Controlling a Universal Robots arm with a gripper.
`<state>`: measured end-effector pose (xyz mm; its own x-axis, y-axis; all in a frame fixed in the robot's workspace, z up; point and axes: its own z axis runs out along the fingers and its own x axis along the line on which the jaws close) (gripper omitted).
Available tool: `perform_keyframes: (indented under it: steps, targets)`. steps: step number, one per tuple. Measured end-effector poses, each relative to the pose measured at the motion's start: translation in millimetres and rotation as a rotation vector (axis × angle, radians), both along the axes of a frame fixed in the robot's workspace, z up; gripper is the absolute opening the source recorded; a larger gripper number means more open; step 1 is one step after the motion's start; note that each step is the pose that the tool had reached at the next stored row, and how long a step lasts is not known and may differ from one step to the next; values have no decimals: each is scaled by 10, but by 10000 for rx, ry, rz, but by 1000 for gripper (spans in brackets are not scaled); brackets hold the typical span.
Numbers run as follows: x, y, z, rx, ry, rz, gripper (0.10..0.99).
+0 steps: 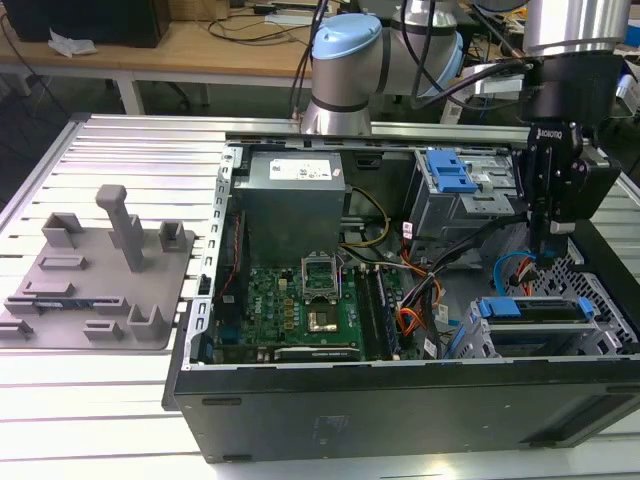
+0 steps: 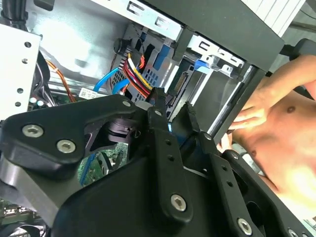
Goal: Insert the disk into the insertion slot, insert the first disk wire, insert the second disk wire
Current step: 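Insert the first disk wire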
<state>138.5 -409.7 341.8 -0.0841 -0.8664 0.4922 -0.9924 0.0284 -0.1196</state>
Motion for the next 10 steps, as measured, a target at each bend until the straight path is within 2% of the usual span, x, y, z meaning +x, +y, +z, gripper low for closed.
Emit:
perform_keyframes:
  steps: [3, 8, 9, 10]
  targets:
    - [-2, 40, -37, -210, -28, 6, 322]
    - [-4, 114, -63, -497, -30, 22, 302]
    - [-4, 123, -68, -546, -31, 27, 231]
    - [-4, 132, -75, -602, -31, 32, 231]
